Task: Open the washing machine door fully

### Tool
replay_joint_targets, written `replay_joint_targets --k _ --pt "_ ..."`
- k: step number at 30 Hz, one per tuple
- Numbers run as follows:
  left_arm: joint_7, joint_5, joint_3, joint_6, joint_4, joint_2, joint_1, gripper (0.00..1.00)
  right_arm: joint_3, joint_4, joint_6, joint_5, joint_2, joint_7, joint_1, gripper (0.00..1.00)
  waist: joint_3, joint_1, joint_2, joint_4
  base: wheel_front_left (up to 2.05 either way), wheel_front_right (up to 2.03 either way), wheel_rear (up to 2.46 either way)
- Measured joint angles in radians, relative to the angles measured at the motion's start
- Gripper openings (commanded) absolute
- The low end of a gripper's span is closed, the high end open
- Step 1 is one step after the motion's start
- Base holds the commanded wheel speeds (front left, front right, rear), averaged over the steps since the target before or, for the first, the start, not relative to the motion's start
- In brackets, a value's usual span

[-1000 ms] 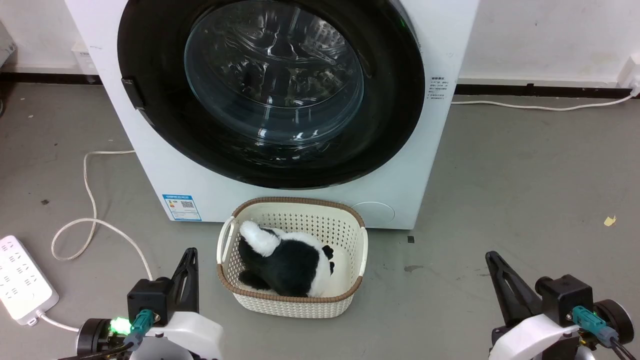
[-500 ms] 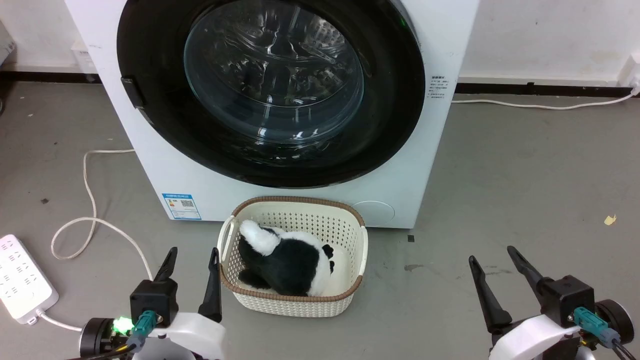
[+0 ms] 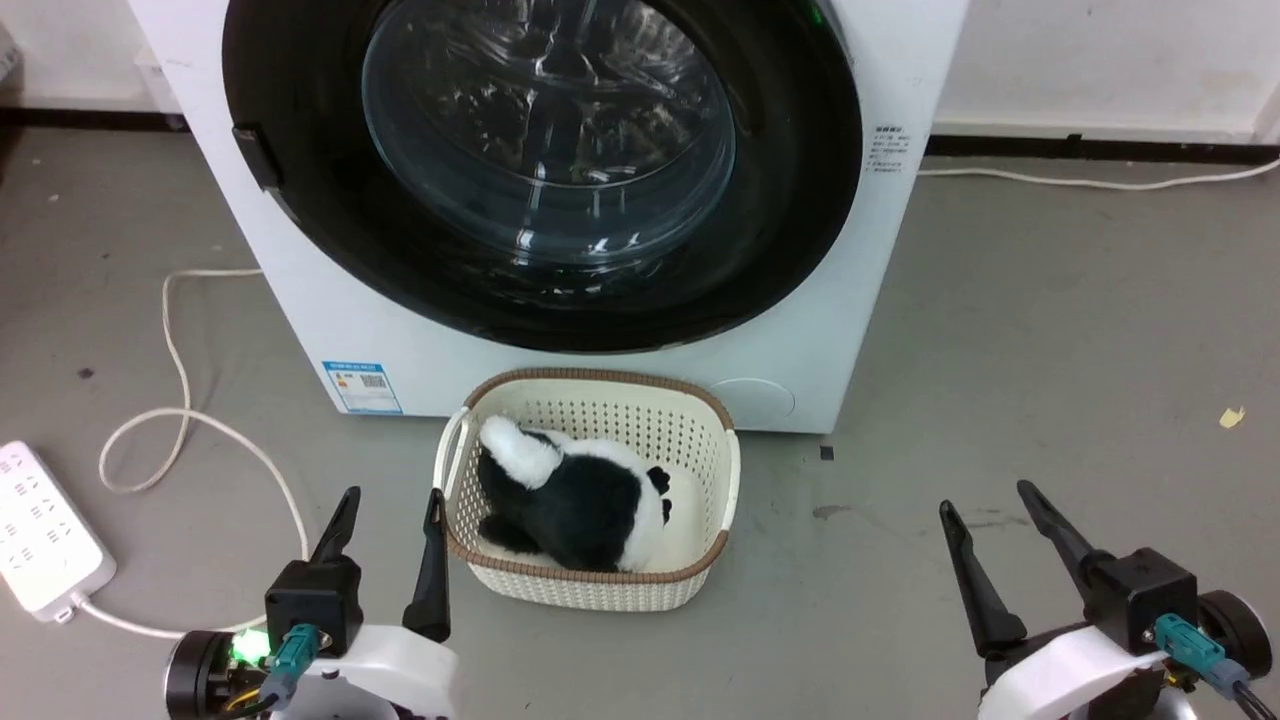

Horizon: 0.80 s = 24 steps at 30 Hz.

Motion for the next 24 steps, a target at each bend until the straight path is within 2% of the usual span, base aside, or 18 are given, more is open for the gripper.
replay_joint_targets --k 13,14,15,24 --pt "-0.026 -0.001 -0.027 0.011 -0.007 0.0 -0.033 1.0 0.008 -0.028 0.0 0.039 -0.048 0.002 -0.103 1.0 0.069 0.0001 0.0 0.018 0.0 0.0 0.0" --pt "-0.029 -0.001 -0.028 0.012 -0.008 0.0 -0.037 1.0 0.008 -0.029 0.0 0.046 -0.051 0.003 -0.114 0.47 0.075 0.0001 0.0 0.019 0.0 0.0 0.0" --pt "-0.029 -0.001 -0.029 0.014 -0.009 0.0 -0.041 1.0 0.008 -0.03 0.0 0.055 -0.052 0.004 -0.126 0.0 0.08 0.0001 0.0 0.021 0.0 0.0 0.0" --pt "-0.047 -0.002 -0.045 0.024 -0.011 0.0 -0.064 1.0 -0.02 -0.023 0.0 0.148 -0.057 0.047 -0.246 0.0 0.126 0.0 0.0 0.038 0.0 0.0 0.0"
